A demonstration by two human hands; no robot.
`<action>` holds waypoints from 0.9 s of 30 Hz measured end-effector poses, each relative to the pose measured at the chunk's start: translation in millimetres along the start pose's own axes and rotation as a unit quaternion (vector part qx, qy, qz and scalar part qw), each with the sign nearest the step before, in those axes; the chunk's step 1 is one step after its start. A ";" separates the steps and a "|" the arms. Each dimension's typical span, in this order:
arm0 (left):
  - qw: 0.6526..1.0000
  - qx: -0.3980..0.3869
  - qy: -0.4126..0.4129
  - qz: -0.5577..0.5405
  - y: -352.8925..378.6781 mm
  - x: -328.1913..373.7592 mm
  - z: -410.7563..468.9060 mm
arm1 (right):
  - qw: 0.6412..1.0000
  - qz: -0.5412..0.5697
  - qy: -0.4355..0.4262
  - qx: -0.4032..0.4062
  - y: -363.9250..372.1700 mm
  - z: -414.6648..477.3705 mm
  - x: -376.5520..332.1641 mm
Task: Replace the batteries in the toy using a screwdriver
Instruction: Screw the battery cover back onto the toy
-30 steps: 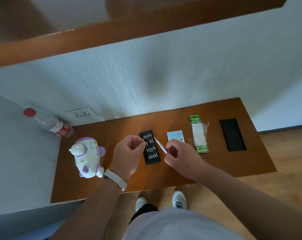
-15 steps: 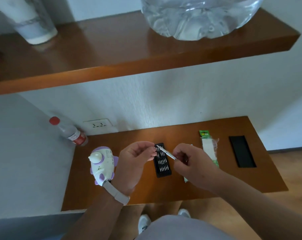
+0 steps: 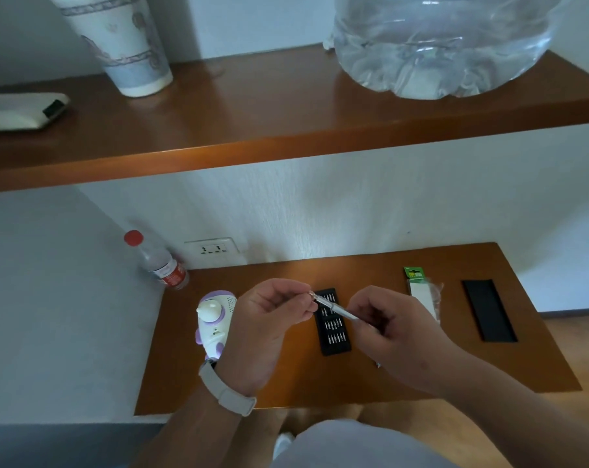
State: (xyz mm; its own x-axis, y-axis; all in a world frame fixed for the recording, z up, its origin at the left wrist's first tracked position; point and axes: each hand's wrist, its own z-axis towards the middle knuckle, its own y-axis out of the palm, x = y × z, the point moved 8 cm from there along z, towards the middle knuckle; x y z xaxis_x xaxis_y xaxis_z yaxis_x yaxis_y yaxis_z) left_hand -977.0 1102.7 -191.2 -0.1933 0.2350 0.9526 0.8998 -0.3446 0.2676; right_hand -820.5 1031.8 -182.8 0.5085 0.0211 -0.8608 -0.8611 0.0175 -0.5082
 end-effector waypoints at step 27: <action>0.960 -0.083 0.115 0.241 -31.1 25.7 -6.4 | 1.000 0.009 0.007 0.009 22.4 2.0 -23.6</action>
State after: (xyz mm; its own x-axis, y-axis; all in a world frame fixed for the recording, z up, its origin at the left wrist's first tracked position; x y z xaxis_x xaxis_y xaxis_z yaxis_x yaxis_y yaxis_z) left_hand -1012.4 1113.6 -174.1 0.1320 -0.1891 0.9730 0.8350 -0.5078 -0.2120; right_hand -851.7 1033.7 -173.9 0.4934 0.0083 -0.8698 -0.8694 0.0353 -0.4928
